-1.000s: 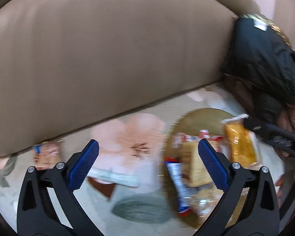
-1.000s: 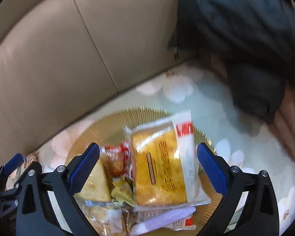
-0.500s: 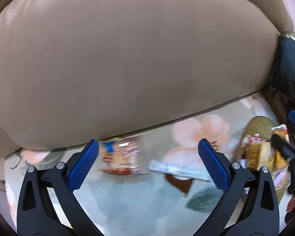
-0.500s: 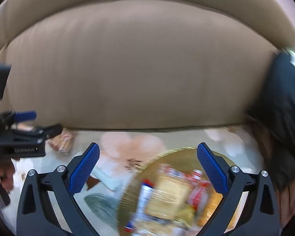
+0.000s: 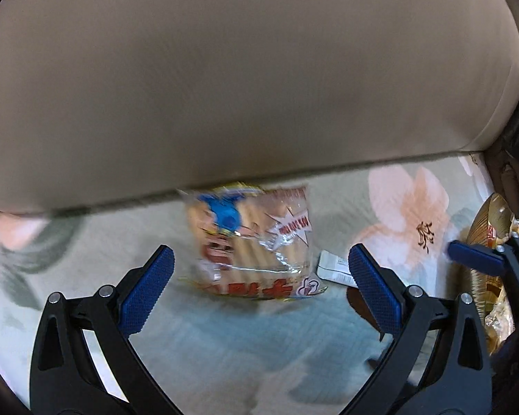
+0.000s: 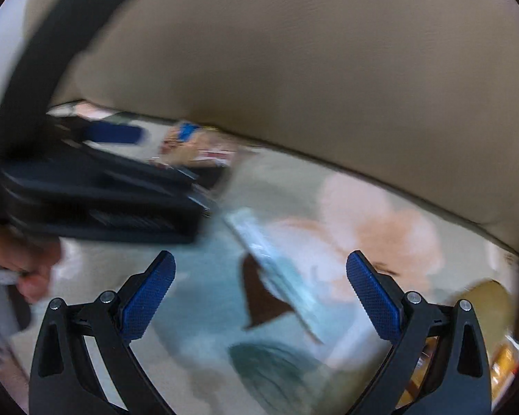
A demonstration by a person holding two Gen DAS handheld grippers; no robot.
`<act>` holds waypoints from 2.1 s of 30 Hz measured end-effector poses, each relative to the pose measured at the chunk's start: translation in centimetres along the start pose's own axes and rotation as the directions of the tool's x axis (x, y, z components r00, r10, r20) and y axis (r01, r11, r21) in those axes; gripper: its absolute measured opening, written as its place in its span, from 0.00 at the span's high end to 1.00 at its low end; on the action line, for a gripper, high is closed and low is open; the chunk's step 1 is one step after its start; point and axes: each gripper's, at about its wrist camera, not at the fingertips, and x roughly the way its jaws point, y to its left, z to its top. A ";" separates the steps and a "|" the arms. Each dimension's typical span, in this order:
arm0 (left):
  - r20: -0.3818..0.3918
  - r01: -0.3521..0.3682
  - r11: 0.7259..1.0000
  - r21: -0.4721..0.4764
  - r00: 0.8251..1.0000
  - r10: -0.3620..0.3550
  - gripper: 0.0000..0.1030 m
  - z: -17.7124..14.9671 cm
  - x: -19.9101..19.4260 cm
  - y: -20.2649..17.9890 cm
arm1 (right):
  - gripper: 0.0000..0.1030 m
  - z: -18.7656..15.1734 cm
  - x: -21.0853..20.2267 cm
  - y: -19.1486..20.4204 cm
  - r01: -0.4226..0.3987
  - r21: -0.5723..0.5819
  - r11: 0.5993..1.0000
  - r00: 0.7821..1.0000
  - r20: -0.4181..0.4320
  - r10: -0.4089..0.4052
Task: Organize snacks
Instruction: 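Move both open tools back toward the wafer-roll bag and white stick pack, then grasp the cartoon wafer-roll bag with the left tool while the right tool grasps the white stick pack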
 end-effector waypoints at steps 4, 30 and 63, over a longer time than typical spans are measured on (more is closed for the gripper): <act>-0.044 -0.010 1.000 0.000 0.999 0.010 0.05 -0.5 2.4 0.5 | 0.05 0.2 3.6 -0.5 -0.009 0.017 1.000 0.996 -0.084 0.010; 0.073 -0.140 0.988 -0.063 0.987 0.145 0.44 -19.6 -6.1 5.2 | 0.82 -4.4 5.3 3.5 -0.074 0.232 0.970 0.977 -0.176 0.117; 0.095 -0.180 0.982 -0.050 0.978 0.184 0.43 -22.0 -7.7 5.3 | 0.81 -8.1 4.0 8.8 0.012 0.292 0.956 0.962 -0.264 0.069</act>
